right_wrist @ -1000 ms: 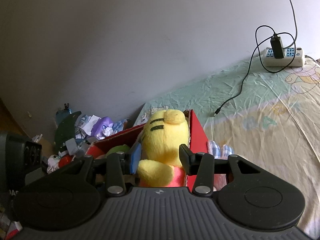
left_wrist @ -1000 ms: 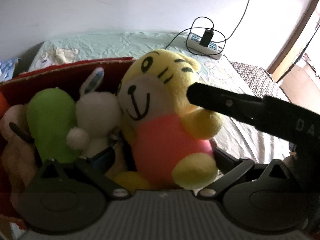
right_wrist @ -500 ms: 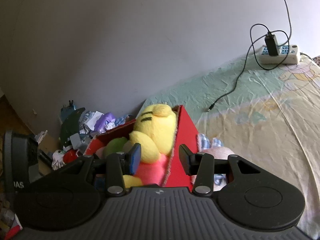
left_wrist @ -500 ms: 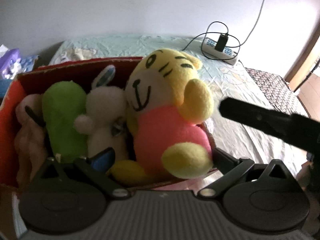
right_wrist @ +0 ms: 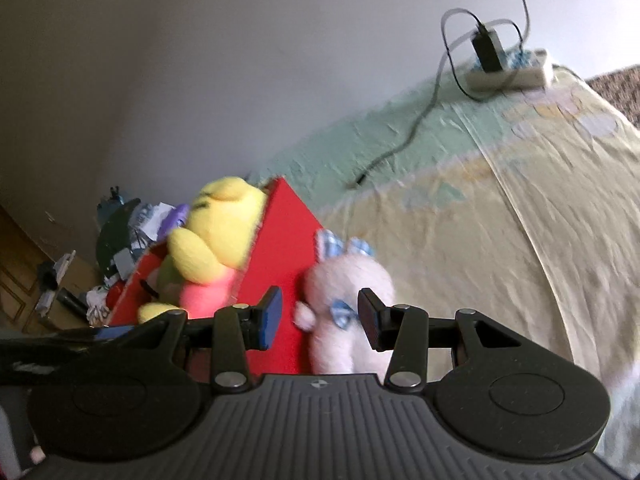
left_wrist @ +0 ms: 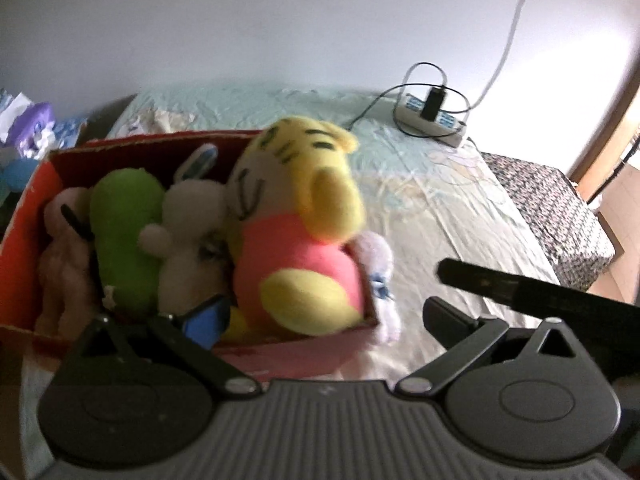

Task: Organize objects
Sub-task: 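Move the right tool to the white bunny plush with blue bow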

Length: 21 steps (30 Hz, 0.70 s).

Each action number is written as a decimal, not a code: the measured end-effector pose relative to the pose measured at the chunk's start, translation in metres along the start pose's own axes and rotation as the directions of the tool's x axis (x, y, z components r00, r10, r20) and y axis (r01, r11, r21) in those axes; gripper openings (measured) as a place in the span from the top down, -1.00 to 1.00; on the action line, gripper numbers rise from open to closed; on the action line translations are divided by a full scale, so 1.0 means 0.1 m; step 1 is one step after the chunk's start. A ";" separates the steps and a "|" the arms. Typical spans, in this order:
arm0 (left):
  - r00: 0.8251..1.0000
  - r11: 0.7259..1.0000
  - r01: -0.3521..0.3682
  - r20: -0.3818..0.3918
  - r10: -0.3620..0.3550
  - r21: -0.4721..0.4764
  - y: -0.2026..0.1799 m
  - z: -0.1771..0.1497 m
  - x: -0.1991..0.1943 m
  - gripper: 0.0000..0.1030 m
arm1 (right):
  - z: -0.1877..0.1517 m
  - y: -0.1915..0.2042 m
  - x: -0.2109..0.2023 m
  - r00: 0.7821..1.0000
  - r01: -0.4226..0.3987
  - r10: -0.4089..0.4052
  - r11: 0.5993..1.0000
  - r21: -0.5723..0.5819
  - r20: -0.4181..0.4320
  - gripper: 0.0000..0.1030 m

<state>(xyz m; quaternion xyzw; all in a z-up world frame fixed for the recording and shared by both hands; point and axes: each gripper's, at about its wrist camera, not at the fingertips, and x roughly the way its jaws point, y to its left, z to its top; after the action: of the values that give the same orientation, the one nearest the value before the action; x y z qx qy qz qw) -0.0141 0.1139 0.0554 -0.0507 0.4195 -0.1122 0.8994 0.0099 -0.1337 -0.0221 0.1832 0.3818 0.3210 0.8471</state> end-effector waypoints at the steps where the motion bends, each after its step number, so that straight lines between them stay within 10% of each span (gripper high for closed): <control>1: 1.000 1.000 0.003 0.003 -0.003 0.014 -0.06 -0.03 -0.01 -0.98 | -0.03 -0.04 0.01 1.000 0.000 0.000 1.000 0.006 -0.009 0.11; 21: 0.995 0.995 0.043 -0.088 -0.036 0.087 -0.52 -0.36 0.21 -0.92 | -0.22 -0.42 0.58 0.979 -0.036 0.052 0.996 0.079 -0.199 0.10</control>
<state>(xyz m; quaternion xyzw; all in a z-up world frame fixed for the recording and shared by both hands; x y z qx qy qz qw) -0.0373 0.0588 0.0261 -0.0139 0.4515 -0.1507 0.8794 0.0390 -0.1226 -0.0905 0.1899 0.4730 0.3420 0.7895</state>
